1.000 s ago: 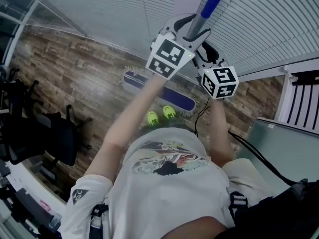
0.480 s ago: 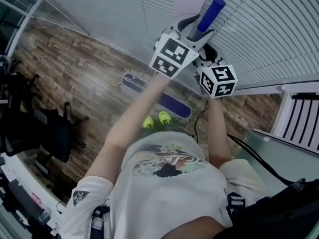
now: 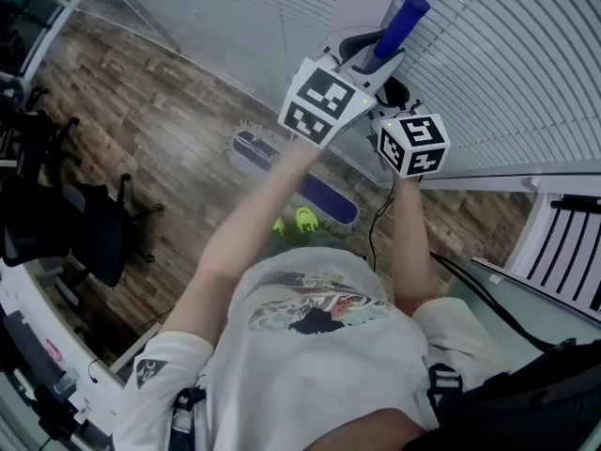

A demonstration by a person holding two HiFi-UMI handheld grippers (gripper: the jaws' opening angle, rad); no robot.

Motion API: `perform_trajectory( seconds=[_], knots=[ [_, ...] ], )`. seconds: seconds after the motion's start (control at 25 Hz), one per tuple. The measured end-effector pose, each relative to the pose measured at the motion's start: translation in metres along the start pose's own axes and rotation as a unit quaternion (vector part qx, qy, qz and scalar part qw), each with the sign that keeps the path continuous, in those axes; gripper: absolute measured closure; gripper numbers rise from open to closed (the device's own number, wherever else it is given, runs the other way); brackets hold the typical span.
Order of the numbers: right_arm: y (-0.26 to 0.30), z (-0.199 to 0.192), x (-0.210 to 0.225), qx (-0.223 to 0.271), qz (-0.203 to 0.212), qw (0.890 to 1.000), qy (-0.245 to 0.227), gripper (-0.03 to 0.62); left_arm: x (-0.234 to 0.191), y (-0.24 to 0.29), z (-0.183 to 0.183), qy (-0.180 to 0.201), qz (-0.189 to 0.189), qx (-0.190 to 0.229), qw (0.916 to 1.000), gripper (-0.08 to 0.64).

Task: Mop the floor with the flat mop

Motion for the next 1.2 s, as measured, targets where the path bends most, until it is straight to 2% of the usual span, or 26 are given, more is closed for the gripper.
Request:
perform_trajectory(
  seconds=[0.24, 0.32, 0.4, 0.48, 0.52, 0.56, 0.68, 0.8, 1.0, 1.2],
  knots=[
    [-0.010, 0.012, -0.012, 0.034, 0.054, 0.998, 0.017, 0.482, 0.007, -0.020, 0.017, -0.008, 0.049, 0.005, 0.9988, 0.439],
    [-0.005, 0.017, -0.022, 0.046, 0.071, 0.996, 0.007, 0.482, 0.002, -0.033, 0.022, -0.004, 0.080, 0.010, 0.9967, 0.439],
    [0.007, 0.021, -0.035, 0.036, 0.084, 0.996, -0.014, 0.482, -0.005, -0.045, 0.024, -0.001, 0.101, 0.014, 0.9948, 0.440],
    [0.021, 0.016, -0.047, 0.010, 0.106, 0.994, -0.025, 0.449, -0.002, -0.054, 0.022, 0.005, 0.100, 0.016, 0.9948, 0.440],
    [0.027, 0.010, -0.054, 0.002, 0.119, 0.993, -0.021, 0.416, 0.003, -0.058, 0.018, 0.010, 0.097, 0.016, 0.9951, 0.440],
    [0.030, 0.005, -0.061, 0.003, 0.126, 0.992, -0.013, 0.414, 0.010, -0.063, 0.013, 0.015, 0.097, 0.016, 0.9950, 0.440],
    [0.027, -0.007, -0.085, 0.010, 0.126, 0.992, -0.012, 0.515, 0.023, -0.093, 0.002, 0.031, 0.112, 0.019, 0.9931, 0.440],
    [0.029, -0.008, -0.104, 0.007, 0.141, 0.990, -0.022, 0.520, 0.021, -0.117, 0.002, 0.043, 0.138, 0.016, 0.9894, 0.440],
    [0.057, 0.008, -0.138, 0.002, 0.166, 0.985, -0.037, 0.523, -0.010, -0.151, 0.010, 0.044, 0.185, 0.008, 0.9816, 0.439],
    [0.084, 0.026, -0.185, 0.000, 0.195, 0.979, -0.053, 0.525, -0.039, -0.201, 0.021, 0.055, 0.235, 0.003, 0.9703, 0.437]
  ],
)
Point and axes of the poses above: the fingertips, and each gripper's own axes: y forward along the fingers, x to its right, z out of its top, the point moved 5 cm from there along -y, backward along the fingers, and after that the axes turned 10 degrees about z, right-handed, at the moved point
